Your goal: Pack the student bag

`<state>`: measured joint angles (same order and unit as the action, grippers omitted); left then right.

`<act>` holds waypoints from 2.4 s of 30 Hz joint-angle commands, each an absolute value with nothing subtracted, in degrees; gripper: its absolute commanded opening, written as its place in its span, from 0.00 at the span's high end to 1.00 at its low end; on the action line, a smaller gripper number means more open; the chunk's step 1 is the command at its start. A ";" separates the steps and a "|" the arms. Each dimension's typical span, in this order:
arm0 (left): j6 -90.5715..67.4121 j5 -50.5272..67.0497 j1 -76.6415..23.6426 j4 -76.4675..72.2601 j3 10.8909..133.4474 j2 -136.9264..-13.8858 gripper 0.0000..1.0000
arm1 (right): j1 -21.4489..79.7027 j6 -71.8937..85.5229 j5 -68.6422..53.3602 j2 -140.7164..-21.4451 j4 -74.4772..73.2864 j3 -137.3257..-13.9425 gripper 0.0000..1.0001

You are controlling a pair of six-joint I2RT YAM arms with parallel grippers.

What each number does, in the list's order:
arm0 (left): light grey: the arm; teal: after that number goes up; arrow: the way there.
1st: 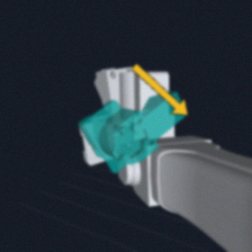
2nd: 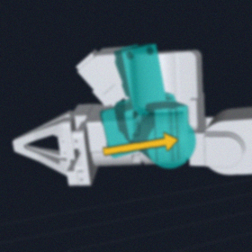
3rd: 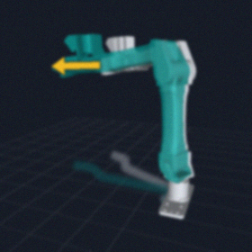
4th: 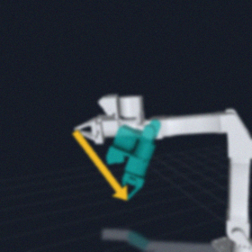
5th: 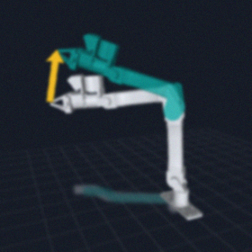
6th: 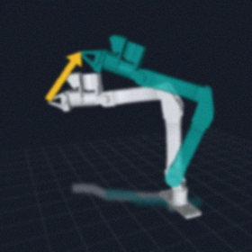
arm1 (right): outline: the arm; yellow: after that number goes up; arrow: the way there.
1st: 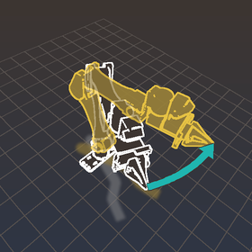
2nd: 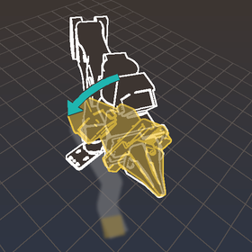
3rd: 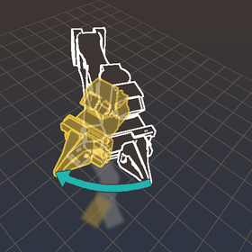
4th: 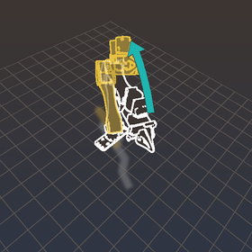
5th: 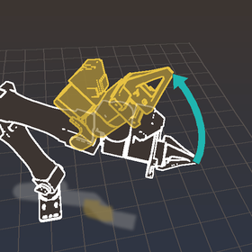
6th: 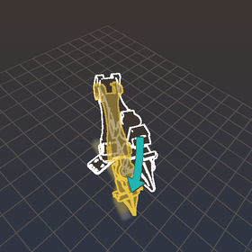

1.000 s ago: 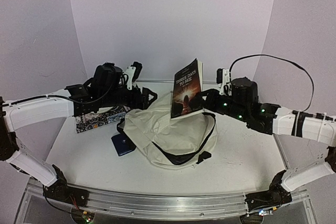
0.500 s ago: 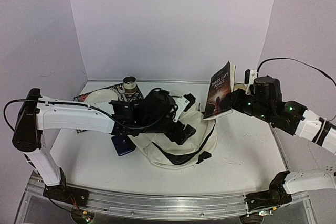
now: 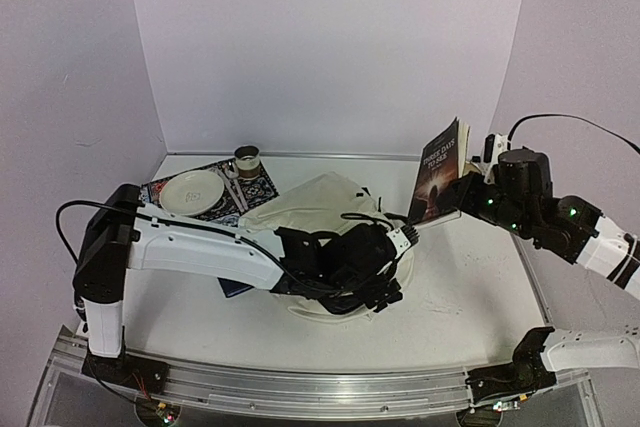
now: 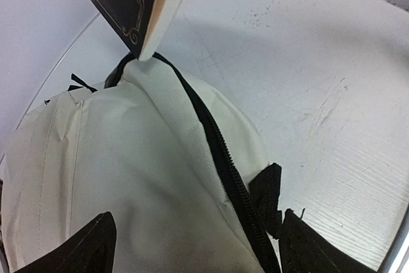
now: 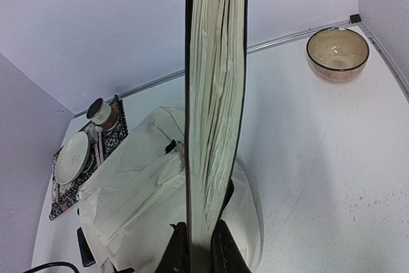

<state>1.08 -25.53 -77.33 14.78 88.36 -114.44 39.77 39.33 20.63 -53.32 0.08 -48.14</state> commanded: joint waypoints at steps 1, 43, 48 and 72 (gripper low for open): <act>2.87 -32.33 -78.08 18.21 93.01 -117.06 0.15 | 39.55 39.56 23.01 -51.65 2.54 -49.00 1.00; 4.32 -38.46 -58.93 17.67 108.60 -116.17 1.00 | 39.55 59.30 -9.10 -48.94 18.80 -35.87 1.00; 3.65 -37.63 -58.72 17.66 109.27 -116.75 1.00 | 39.57 62.35 -12.98 -51.86 24.46 -34.33 1.00; -3.09 -22.30 -58.72 13.11 91.22 -98.82 1.00 | 39.29 58.95 -22.18 -76.27 23.05 -44.98 1.00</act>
<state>-1.66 -25.26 -58.87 17.92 93.33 -105.38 39.70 62.22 -18.87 -72.66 23.83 -38.91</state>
